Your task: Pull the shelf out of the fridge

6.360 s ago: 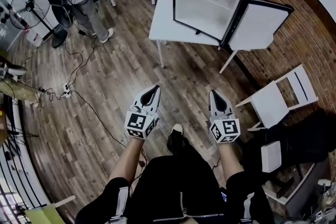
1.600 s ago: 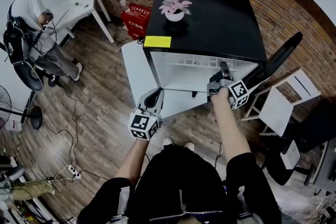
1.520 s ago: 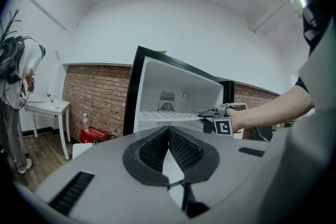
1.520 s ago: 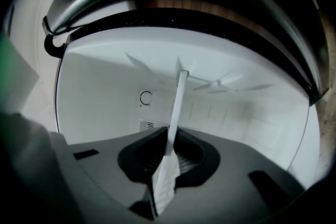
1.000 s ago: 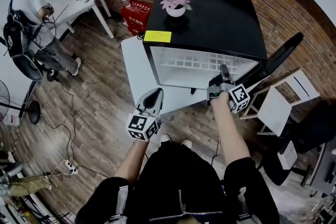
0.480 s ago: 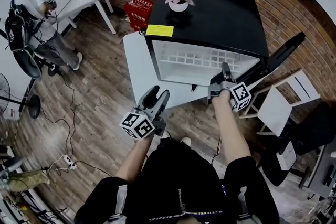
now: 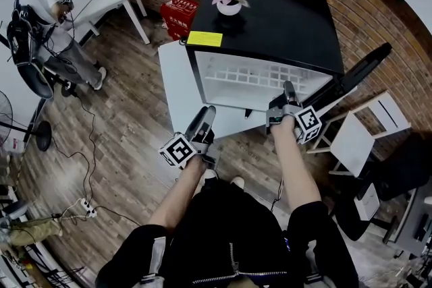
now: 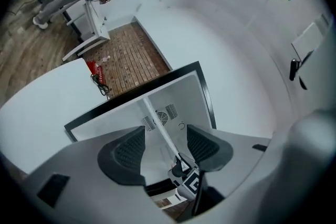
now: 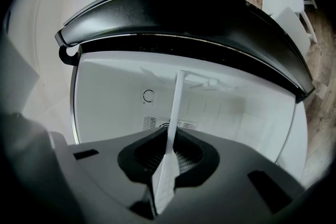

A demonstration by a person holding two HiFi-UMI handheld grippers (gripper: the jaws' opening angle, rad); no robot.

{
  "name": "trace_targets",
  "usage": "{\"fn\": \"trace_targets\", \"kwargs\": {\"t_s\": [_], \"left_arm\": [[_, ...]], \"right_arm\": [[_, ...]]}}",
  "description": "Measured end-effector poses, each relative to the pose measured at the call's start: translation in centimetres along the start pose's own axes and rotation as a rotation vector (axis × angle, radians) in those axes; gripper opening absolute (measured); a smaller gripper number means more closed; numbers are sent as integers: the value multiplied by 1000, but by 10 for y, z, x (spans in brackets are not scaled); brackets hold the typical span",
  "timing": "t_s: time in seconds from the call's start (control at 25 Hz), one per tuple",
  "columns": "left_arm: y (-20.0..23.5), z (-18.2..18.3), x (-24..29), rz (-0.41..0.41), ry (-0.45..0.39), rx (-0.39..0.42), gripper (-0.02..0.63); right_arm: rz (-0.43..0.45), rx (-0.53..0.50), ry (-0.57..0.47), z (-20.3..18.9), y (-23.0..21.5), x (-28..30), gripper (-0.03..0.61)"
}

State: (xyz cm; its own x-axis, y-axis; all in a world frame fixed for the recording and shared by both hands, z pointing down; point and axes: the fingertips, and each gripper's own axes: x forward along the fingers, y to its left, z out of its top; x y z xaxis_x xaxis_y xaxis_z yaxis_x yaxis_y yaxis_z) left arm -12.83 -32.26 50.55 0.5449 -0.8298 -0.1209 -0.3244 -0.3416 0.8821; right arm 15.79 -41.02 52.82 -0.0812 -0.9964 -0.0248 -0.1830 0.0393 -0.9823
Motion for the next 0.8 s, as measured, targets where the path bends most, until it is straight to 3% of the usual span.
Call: {"fn": "trace_targets", "kwargs": {"t_s": [0.24,0.48,0.8], "left_arm": [[21,6,26,13,-60,-196,241],[30,12,54,3,-113,-315,238],[33,3,84,-8,-115,-418,211]], "right_arm": [[2,16,-1,-1,0,-4,35],[1,30,3,-5,-1,-13,34],[3,41,11,-8,0,-28,33]]}}
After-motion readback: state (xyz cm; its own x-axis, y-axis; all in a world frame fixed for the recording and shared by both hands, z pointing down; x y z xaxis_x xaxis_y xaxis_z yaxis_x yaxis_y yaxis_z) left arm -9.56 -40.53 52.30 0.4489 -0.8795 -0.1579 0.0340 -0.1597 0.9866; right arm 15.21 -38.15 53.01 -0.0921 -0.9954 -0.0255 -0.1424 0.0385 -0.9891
